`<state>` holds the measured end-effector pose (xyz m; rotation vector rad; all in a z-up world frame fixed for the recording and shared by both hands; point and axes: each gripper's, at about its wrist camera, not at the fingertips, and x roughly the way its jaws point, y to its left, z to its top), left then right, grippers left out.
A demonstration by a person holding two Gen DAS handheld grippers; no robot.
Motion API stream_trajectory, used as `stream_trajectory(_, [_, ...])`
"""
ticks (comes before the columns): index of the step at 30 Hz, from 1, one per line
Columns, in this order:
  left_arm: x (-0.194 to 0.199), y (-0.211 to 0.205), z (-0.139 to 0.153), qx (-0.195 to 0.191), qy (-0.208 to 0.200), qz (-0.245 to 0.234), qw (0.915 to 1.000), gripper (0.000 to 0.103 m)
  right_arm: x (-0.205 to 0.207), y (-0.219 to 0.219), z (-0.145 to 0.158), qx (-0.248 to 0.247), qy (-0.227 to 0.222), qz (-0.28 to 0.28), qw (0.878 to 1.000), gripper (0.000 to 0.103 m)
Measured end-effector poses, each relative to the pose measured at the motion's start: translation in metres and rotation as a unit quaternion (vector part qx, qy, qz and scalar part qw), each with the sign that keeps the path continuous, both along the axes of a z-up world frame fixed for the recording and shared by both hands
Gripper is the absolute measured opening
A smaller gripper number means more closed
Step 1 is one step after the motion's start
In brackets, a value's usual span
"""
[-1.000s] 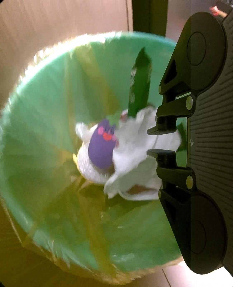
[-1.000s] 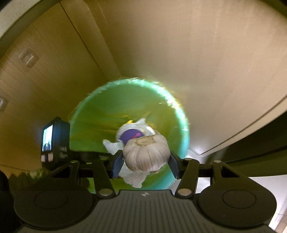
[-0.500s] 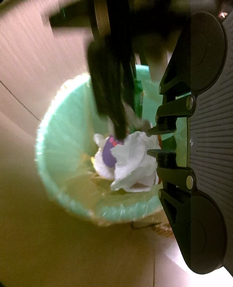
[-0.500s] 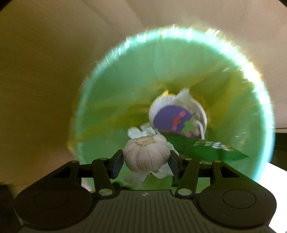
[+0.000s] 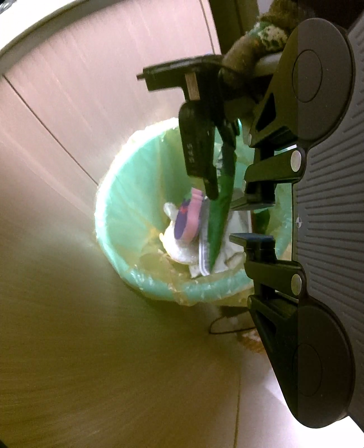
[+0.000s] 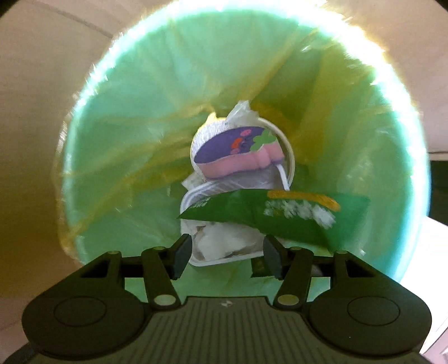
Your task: Collect trash
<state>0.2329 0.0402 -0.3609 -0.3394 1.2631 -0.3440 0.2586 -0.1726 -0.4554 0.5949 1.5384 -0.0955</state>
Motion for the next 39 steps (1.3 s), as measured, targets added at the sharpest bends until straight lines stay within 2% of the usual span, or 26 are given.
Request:
stream_trajectory(5, [-0.002, -0.003, 0.038, 0.008, -0.025, -0.007, 0.9996, 0.020, -0.025, -0.020, 0.057, 0.009, -0.041, -0.056, 0.998, 0.057])
stream_trajectory(9, [0.001, -0.012, 0.101, -0.012, -0.076, -0.030, 0.9966, 0.020, -0.062, -0.031, 0.141, 0.001, -0.112, -0.104, 0.988, 0.057])
stream_trajectory(13, [-0.001, -0.015, 0.172, -0.031, -0.161, -0.051, 0.9851, 0.020, -0.104, -0.031, 0.244, -0.066, -0.210, -0.122, 0.968, 0.057])
stream_trajectory(15, [-0.007, -0.014, 0.204, -0.019, -0.205, -0.038, 0.9777, 0.020, -0.121, -0.025, 0.291, -0.115, -0.265, -0.108, 0.951, 0.058])
stream_trajectory(17, [-0.019, -0.013, 0.231, -0.017, -0.241, -0.028, 0.9699, 0.020, -0.137, -0.015, 0.333, -0.162, -0.322, -0.089, 0.929, 0.063])
stream_trajectory(19, [-0.043, -0.019, 0.257, 0.000, -0.292, -0.033, 0.9560, 0.020, -0.156, -0.007, 0.372, -0.201, -0.394, -0.061, 0.895, 0.075])
stream_trajectory(21, [-0.076, -0.031, 0.277, 0.039, -0.351, -0.041, 0.9346, 0.020, -0.175, 0.004, 0.397, -0.229, -0.460, -0.029, 0.857, 0.077])
stream_trajectory(23, [-0.111, -0.041, 0.291, 0.077, -0.398, -0.038, 0.9133, 0.017, -0.190, 0.012, 0.410, -0.236, -0.494, 0.009, 0.837, 0.080])
stream_trajectory(24, [-0.131, -0.047, 0.296, 0.086, -0.417, -0.036, 0.9042, 0.016, -0.199, 0.016, 0.416, -0.236, -0.499, 0.027, 0.834, 0.080])
stream_trajectory(26, [-0.160, -0.057, 0.302, 0.095, -0.437, -0.037, 0.8935, 0.017, -0.218, 0.020, 0.424, -0.229, -0.507, 0.036, 0.830, 0.080])
stream_trajectory(28, [-0.188, -0.067, 0.305, 0.114, -0.440, -0.019, 0.8904, 0.017, -0.244, 0.018, 0.429, -0.203, -0.526, 0.039, 0.825, 0.091])
stream_trajectory(29, [-0.197, -0.073, 0.307, 0.121, -0.440, -0.004, 0.8900, 0.017, -0.255, 0.016, 0.432, -0.187, -0.535, 0.044, 0.822, 0.093])
stream_trajectory(32, [-0.222, -0.079, 0.312, 0.125, -0.439, 0.025, 0.8895, 0.017, -0.274, 0.020, 0.428, -0.178, -0.544, 0.064, 0.817, 0.094])
stream_trajectory(35, [-0.236, -0.082, 0.318, 0.133, -0.444, 0.040, 0.8853, 0.017, -0.296, 0.021, 0.433, -0.201, -0.557, 0.064, 0.803, 0.094])
stream_trajectory(37, [-0.246, -0.083, 0.322, 0.140, -0.445, 0.047, 0.8830, 0.017, -0.303, 0.018, 0.431, -0.199, -0.556, 0.067, 0.805, 0.094])
stream_trajectory(39, [-0.251, -0.088, 0.324, 0.142, -0.442, 0.052, 0.8842, 0.017, -0.309, 0.017, 0.432, -0.189, -0.553, 0.069, 0.808, 0.094])
